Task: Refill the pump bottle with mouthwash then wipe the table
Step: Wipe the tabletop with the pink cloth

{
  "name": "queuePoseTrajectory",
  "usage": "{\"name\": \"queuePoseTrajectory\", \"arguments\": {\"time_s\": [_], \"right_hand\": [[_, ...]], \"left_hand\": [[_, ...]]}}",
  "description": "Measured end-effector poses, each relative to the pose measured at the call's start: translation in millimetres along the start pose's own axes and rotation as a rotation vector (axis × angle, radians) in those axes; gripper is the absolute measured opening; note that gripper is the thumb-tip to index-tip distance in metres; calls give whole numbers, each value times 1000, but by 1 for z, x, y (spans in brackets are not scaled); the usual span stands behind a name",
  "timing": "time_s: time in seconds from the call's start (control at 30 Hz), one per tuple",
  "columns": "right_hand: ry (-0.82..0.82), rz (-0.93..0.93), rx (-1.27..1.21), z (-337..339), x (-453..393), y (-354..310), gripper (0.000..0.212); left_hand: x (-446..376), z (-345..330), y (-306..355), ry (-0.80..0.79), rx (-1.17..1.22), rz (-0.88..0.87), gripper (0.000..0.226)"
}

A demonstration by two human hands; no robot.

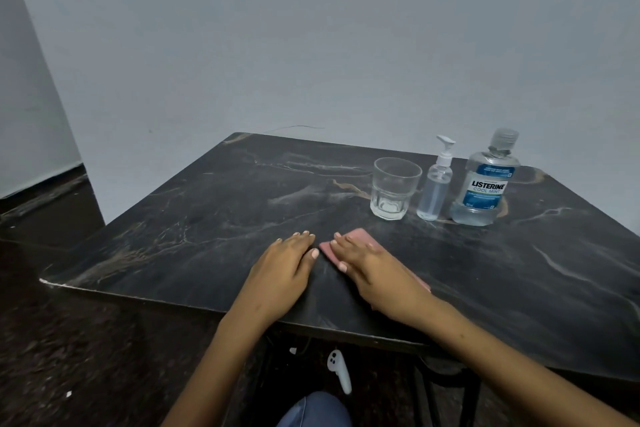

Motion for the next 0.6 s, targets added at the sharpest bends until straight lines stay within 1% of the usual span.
{"name": "queuePoseTrajectory", "arguments": {"time_s": [0.07, 0.13, 0.23, 0.3, 0.33, 0.43, 0.53, 0.6], "right_hand": [[52, -3, -5, 2, 6, 4, 43], [101, -89, -35, 8, 1, 19, 38], [178, -226, -99, 14, -19, 44, 30], [165, -257, -99, 8, -38, 53, 25], [145, -261, -90, 4, -46, 53, 26], [122, -192, -64, -7, -58, 27, 33], [74, -26, -90, -16, -37, -13, 42], [36, 36, -93, -19, -17, -22, 45]], "left_hand": [[0, -1, -4, 2, 1, 22, 44], [-1, -1, -9, -15, 41, 59, 47], [-1, 6, -14, -28, 241, 92, 49], [-2, 12, -18, -15, 335, 113, 50], [-2, 12, -19, -13, 353, 123, 51], [-3, 8, -21, -34, 337, 140, 52], [-3, 7, -23, -53, 409, 160, 54], [-3, 7, -25, -56, 438, 184, 58]]}}
Point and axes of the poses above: each hand's wrist, its own x-axis away from the middle knuckle, its own z-axis out of the back of the hand, y = z × x, the point moved 10 cm from there along -x, towards the middle knuckle, and after that the axes turned 15 degrees about z, right-handed, at the moved point
